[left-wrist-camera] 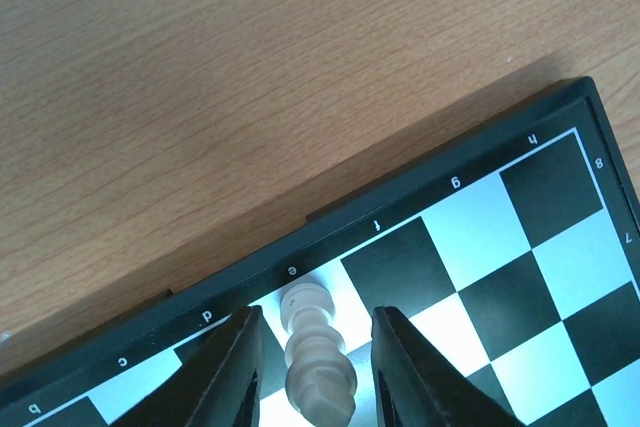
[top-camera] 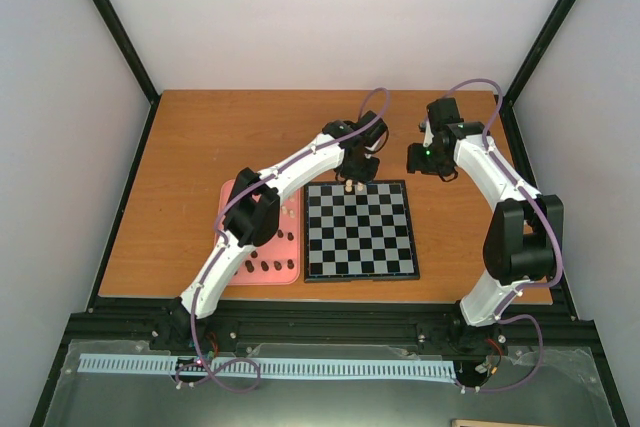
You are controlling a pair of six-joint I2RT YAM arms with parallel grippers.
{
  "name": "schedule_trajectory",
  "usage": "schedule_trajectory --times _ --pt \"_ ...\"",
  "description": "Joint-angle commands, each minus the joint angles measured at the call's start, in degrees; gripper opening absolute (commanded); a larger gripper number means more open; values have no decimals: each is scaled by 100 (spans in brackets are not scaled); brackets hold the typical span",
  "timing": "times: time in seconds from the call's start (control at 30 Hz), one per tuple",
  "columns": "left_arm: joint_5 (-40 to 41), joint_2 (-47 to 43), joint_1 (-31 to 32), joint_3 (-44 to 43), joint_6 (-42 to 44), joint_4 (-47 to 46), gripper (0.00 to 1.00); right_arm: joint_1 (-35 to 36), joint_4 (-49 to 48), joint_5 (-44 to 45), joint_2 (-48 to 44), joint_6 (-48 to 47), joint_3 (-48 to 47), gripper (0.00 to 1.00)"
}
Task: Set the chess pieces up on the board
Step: Place the chess piece on the chessboard, then pick up the chess piece from the storage box.
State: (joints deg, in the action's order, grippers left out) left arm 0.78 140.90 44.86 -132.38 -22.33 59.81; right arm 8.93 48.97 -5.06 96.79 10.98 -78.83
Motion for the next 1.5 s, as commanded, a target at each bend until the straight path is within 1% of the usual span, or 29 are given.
schedule_trajectory --times 0.0,0.13,0.27,0.43,0.53,0.57,0.63,0.7,0.8,0.83,0.9,1.0,1.07,1.1,1.13,1.27,1.47 --pt "-73 -141 49 -140 103 39 34 -38 -72 -28 107 1 -164 59" --pt "-67 -176 49 -151 134 31 40 -36 -63 -13 107 0 -185 59" --pt "-11 -230 53 -179 182 55 53 -40 -56 -6 120 6 -211 59" --pt "116 -375 49 -236 288 75 65 -40 -46 6 100 10 -256 59" --pt "204 -479 49 -338 310 89 75 -40 -25 12 110 9 -305 59" --pt "249 -547 42 -374 293 110 76 -40 -20 18 106 18 -319 59" --pt "414 -711 40 -406 240 144 76 -40 -2 14 107 18 -351 59" --pt "667 -934 34 -367 183 175 84 -40 -9 14 93 33 -353 59" --pt "1147 -1331 -41 -220 138 255 89 -40 -35 -20 94 66 -345 59" --pt "1269 -1488 -103 -94 90 274 93 -40 -37 -41 106 74 -348 59" --pt "1344 -1876 -299 296 0 202 94 -39 -53 -69 134 87 -329 59" --pt "1270 -2553 -745 1138 -180 -35 95 -25 -56 -65 171 85 -323 59" --pt "1378 -2934 -1001 1654 -211 -158 95 13 -39 -9 194 73 -355 59" --pt "1460 -3154 -1104 1880 -191 -198 99 45 -18 40 218 59 -398 59" --pt "1544 -3283 -1205 2060 -163 -192 100 86 14 86 236 47 -442 60" --pt "1709 -3582 -1550 2702 -199 -160 100 199 122 132 352 52 -650 60" --pt "1546 -3796 -2177 3438 -697 -146 99 464 416 299 601 -74 -1208 60"
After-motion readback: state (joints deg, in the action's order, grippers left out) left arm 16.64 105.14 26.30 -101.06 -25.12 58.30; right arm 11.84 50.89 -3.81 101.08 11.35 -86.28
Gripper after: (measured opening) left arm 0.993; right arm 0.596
